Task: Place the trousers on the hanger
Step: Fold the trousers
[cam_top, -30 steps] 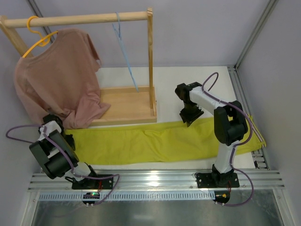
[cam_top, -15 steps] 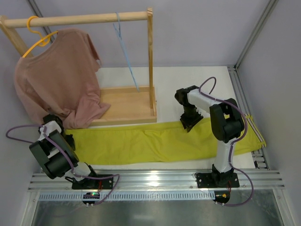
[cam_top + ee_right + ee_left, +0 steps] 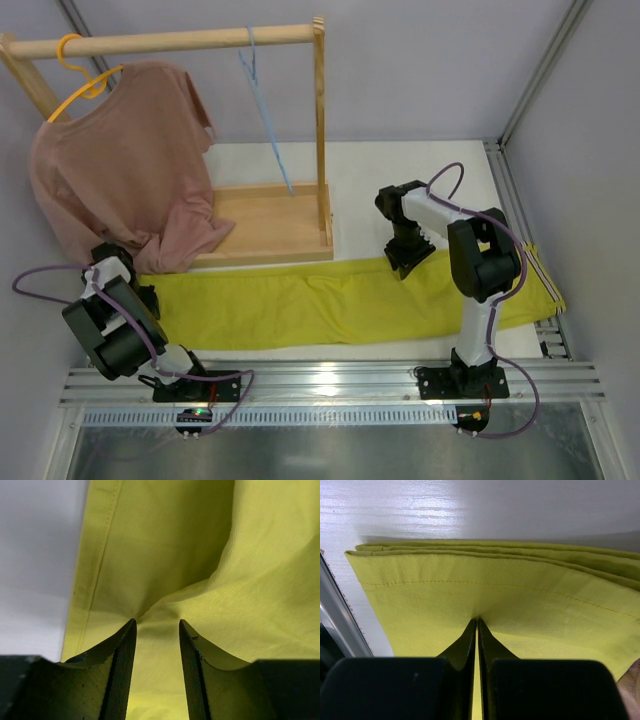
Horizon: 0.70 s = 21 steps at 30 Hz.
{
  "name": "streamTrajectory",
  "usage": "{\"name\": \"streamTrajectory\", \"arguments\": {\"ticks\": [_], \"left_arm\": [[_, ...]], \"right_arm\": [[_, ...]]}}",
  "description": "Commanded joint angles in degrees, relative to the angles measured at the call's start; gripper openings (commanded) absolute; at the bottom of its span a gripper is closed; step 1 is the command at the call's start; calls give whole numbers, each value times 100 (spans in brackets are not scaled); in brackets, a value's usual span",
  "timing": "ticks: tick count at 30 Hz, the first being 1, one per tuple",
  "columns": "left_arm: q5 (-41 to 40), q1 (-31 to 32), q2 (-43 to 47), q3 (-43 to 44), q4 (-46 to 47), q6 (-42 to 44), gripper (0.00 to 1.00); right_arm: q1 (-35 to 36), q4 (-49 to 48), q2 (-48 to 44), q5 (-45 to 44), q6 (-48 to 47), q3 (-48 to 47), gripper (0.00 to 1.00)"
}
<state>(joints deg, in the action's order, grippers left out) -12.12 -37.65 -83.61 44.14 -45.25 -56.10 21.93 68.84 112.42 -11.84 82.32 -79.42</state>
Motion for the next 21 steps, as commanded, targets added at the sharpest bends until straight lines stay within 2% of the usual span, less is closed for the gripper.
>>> {"name": "streamTrajectory", "arguments": {"ticks": [1,12,14,15,20,21], "left_arm": [[-423,-111,-67,-72,280,81,1],[-379,-111,-94,-81,289,81,1],[-388,-111,-85,-81,298,81,0],[-396,-120,-85,-81,298,81,1],[-475,-120,-120,-46,237,64,1],[-502,-120,-129,-37,228,46,1]], "right_arm": [[-58,235,51,-100,91,-171,43],[-128,420,456,-302,21,-329,45],[-137,376,500,-389,-32,-373,43],[-154,437,517,-390,-24,-381,33],[-242,718,457,-530,3,-355,4],[-268,806,404,-652,29,-373,4]]}}
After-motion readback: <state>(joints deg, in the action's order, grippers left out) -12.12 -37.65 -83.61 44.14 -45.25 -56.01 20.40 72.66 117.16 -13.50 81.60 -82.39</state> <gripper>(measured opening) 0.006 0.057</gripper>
